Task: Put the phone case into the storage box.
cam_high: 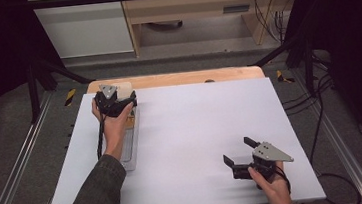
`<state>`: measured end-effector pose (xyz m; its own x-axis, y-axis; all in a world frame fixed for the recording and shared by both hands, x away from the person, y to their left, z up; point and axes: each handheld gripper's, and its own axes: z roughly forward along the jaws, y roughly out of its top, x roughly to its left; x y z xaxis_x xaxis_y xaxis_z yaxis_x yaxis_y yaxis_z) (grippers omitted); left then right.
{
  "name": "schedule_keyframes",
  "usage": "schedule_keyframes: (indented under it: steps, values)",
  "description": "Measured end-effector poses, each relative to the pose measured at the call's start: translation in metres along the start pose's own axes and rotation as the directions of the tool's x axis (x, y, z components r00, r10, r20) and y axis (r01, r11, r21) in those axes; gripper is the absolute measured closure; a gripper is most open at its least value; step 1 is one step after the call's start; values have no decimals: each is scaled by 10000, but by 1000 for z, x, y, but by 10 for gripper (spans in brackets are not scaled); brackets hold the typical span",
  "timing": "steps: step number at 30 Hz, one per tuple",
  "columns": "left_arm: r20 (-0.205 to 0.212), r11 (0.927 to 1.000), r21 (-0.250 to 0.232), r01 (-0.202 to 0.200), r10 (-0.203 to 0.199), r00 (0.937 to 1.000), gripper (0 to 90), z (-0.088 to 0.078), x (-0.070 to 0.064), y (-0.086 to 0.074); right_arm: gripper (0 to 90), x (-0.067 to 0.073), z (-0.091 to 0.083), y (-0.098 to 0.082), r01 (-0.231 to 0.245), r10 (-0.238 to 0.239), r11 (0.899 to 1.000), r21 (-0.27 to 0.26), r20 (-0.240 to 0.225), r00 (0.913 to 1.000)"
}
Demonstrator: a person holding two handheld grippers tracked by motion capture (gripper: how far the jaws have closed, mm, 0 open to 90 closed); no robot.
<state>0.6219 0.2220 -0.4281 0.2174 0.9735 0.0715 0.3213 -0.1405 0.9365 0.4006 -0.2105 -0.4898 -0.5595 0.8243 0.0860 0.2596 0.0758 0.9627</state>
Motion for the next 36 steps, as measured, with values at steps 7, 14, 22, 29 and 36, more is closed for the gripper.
schedule_keyframes:
  steps: [7, 14, 22, 29, 36]
  values:
    - [281, 10000, 13, -20, 20, 9996, 50, -3, -2, 2, 30, 0, 0, 0, 5, -5, 10000, -8, 10, 10000]
    - [562, 9997, -18, -240, 240, 9981, 58, -7, -5, 4, 29, 1, -1, 0, 36, -36, 10000, -26, 15, 10000]
    - [925, 9940, 4, -1097, 1091, 9897, 76, -12, -13, 6, 28, -1, -2, 0, 28, -27, 10000, -57, 34, 10000]
    - [907, 9868, 32, -1619, 1610, 9828, 74, -20, -17, 6, 28, 0, -2, 0, 105, -105, 9999, -37, 14, 9999]
    - [903, 9732, -29, -2297, 2291, 9692, 75, -30, -18, 9, 28, 2, -1, 1, 157, -157, 9999, -44, 8, 9999]
